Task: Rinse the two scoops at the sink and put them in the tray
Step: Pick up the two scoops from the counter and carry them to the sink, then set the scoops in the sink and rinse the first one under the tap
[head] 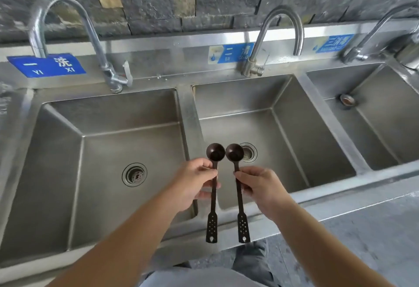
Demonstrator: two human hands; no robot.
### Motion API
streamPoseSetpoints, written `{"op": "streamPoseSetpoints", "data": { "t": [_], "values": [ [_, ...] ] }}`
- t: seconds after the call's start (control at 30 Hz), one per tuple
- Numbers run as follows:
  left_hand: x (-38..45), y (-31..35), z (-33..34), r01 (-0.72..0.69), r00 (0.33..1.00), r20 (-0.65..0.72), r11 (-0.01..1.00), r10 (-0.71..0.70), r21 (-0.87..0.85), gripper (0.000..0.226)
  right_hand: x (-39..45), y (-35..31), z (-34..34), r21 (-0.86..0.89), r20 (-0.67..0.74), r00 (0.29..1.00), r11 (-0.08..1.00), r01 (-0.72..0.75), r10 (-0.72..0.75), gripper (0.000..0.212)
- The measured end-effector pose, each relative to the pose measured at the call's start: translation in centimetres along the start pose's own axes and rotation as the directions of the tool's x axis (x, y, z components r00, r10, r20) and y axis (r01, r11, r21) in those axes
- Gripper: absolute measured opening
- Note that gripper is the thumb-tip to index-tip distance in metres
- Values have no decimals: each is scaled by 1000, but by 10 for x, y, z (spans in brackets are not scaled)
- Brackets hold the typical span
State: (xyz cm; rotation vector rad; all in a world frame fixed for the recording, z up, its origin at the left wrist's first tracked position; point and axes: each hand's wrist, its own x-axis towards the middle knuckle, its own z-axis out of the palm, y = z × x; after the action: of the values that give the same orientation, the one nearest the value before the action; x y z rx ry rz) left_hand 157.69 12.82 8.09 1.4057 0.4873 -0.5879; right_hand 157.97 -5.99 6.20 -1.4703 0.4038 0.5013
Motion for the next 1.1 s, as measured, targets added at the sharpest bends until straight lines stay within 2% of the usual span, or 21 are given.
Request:
{"op": "streamPoseSetpoints", "data": {
  "t": [0.13,0.37,0.47,0.63,0.8,0.97,1.1],
  "values": [
    [60,14,38,21,997,-74,999,-24,-41,12,63,-17,-46,-77,54,998,997,-32,36,13],
    [169,10,104,123,952,-258,979,-162,-159,9,181,-25,-129,-224,108,958,945,-237,266,19],
    [211,-2,120,160,932,-302,975,-202,-157,4,225,-15,-155,-262,67,938,913,-312,340,7],
    [279,-33,133,234,910,-311,959,-274,-160,6,281,19,-190,-283,-43,926,884,-372,376,6],
    [329,-79,137,300,889,-332,949,-314,-94,7,327,72,-211,-280,-99,911,867,-411,400,11],
    [365,-126,139,312,882,-384,949,-275,37,9,357,120,-226,-319,-110,908,851,-418,405,18],
    [387,-150,137,333,869,-418,938,-266,97,20,376,148,-239,-391,-164,911,822,-413,379,23]
  ]
}}
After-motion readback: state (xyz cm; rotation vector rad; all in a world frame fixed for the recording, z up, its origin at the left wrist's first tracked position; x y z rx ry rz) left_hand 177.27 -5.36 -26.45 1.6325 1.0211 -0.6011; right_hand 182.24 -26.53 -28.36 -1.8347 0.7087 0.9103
